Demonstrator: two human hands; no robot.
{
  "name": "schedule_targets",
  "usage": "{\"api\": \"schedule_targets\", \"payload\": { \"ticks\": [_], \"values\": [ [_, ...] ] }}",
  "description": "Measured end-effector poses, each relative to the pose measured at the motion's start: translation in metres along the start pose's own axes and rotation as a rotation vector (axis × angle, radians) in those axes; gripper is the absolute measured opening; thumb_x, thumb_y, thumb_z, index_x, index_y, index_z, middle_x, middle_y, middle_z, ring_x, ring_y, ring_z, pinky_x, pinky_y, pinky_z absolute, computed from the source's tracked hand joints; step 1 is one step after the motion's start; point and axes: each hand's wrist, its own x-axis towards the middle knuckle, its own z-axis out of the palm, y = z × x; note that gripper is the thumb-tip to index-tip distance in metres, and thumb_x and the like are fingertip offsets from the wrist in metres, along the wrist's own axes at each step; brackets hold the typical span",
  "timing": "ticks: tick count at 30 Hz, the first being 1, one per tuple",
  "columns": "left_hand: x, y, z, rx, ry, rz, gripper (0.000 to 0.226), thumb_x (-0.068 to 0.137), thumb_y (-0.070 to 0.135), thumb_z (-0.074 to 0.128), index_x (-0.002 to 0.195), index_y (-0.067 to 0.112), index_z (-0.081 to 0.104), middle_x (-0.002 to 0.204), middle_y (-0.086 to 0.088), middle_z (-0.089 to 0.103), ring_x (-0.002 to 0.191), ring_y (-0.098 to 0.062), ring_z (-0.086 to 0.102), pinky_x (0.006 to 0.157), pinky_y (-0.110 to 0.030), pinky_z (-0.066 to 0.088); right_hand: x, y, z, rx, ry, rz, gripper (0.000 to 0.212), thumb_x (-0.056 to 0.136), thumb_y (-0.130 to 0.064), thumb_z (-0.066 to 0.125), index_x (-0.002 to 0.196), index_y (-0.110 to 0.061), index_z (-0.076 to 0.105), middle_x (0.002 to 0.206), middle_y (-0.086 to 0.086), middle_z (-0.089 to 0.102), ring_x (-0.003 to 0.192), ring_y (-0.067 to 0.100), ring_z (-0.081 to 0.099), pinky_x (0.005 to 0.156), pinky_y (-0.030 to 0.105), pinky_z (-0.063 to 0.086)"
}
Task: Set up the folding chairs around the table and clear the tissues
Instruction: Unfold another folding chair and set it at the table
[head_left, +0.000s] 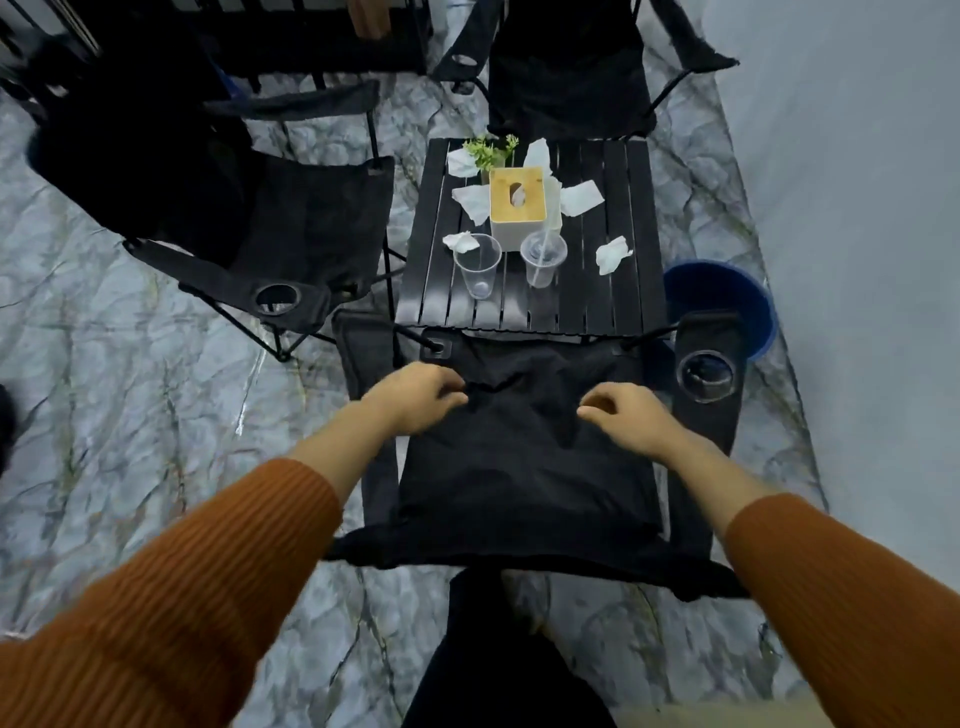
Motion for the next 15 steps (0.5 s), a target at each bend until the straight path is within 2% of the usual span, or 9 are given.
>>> {"api": "schedule_targets", "payload": {
  "ticks": [2, 4, 7, 9, 12, 15],
  "values": [
    [0.057, -0.009, 0.044, 0.025, -0.085, -0.014, 0.045, 0.095, 0.038, 0.052, 0.134, 0.017, 0.053, 0.136, -0.007, 0.057, 0.125, -0.029, 0.053, 0.104, -0.04, 0.045, 0.051, 0.021, 0.034, -0.033, -0.032, 0.063, 0.031, 0.09, -0.033, 0.06, 0.116, -0.016, 0.062, 0.121, 0.007, 0.064, 0.11, 0.024, 0.059, 0.096, 0.038, 0.048],
    [0.113, -0.023, 0.093, 0.083, -0.184, -0.031, 0.054, 0.096, 0.037, 0.051, 0.144, 0.015, 0.04, 0.151, -0.007, 0.039, 0.141, -0.029, 0.034, 0.115, -0.044, 0.032, 0.102, 0.048, 0.069, -0.083, -0.093, 0.128, 0.048, 0.09, -0.035, 0.061, 0.132, -0.015, 0.05, 0.138, 0.01, 0.051, 0.123, 0.028, 0.05, 0.104, 0.043, 0.043],
    [0.19, -0.047, 0.155, 0.199, -0.252, -0.056, 0.068, 0.099, 0.037, 0.045, 0.153, 0.013, 0.013, 0.163, -0.006, 0.007, 0.151, -0.025, -0.001, 0.122, -0.048, 0.008, 0.171, 0.089, 0.111, -0.223, -0.079, 0.195, 0.068, 0.091, -0.035, 0.058, 0.148, -0.018, 0.024, 0.158, 0.008, 0.018, 0.145, 0.029, 0.019, 0.117, 0.05, 0.024],
    [0.223, -0.056, 0.178, 0.256, -0.213, -0.066, 0.073, 0.1, 0.039, 0.041, 0.154, 0.013, -0.001, 0.163, -0.004, -0.009, 0.15, -0.024, -0.013, 0.122, -0.05, -0.001, 0.201, 0.105, 0.128, -0.324, 0.008, 0.181, 0.074, 0.094, -0.037, 0.053, 0.152, -0.022, 0.009, 0.162, 0.003, 0.0, 0.149, 0.027, 0.0, 0.12, 0.051, 0.011],
    [0.265, -0.068, 0.207, 0.366, -0.069, -0.031, 0.08, 0.097, 0.054, 0.033, 0.152, 0.018, -0.013, 0.161, -0.001, -0.019, 0.148, -0.025, -0.022, 0.12, -0.054, -0.009, 0.24, 0.13, 0.148, -0.517, 0.144, 0.081, 0.079, 0.095, -0.05, 0.042, 0.152, -0.026, -0.006, 0.162, -0.001, -0.013, 0.149, 0.023, -0.014, 0.119, 0.054, 0.001],
    [0.289, -0.086, 0.235, 0.452, -0.016, -0.034, 0.087, 0.09, 0.07, 0.022, 0.149, 0.024, -0.021, 0.159, 0.0, -0.026, 0.146, -0.025, -0.026, 0.116, -0.056, -0.016, 0.259, 0.166, 0.166, -0.669, 0.097, 0.064, 0.085, 0.089, -0.07, 0.023, 0.149, -0.028, -0.02, 0.157, -0.004, -0.027, 0.145, 0.019, -0.026, 0.114, 0.057, -0.014]
  ]
}}
